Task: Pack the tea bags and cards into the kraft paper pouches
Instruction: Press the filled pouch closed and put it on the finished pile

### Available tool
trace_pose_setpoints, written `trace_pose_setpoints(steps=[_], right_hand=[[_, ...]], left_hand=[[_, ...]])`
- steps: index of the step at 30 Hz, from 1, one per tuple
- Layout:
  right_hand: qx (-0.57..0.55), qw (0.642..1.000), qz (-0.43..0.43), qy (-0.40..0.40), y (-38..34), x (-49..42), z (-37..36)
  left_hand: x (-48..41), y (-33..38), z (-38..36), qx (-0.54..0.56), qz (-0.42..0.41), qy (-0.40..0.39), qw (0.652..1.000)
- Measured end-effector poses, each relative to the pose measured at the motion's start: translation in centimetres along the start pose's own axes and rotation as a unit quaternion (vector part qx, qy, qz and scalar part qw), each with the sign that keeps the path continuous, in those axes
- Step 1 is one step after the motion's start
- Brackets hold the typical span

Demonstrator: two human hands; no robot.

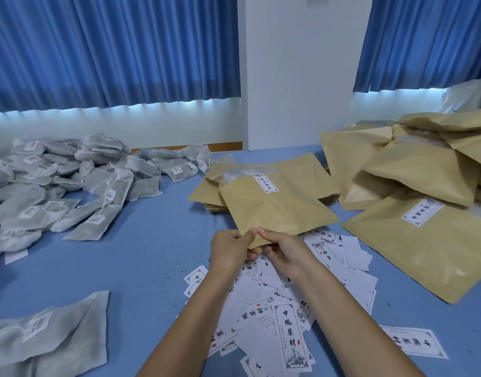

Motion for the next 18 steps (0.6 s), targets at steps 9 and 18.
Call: trace_pose_setpoints(steps=[9,18], right_hand=[[0.007,0.997,0.070,0.034,-1.2,-0.4,0.9],[-0.005,0.993,0.079,0.089,-2.1,-0.7,1.9]], left_hand=[[0.0,0.0,0.0,-0.003,-0.005,0.014,1.000],[-0.1,0.0,0.3,0.014,-0.001,0.014,1.000]])
Point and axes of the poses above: each hand's wrist, its own x-axis away from the middle knuckle, its own z-axis out of the back of the hand, y = z × x, the point moved 3 cm from there along -x, towards the middle knuckle, and after that the axes turned 15 degrees about -x, right-handed, at the moved point
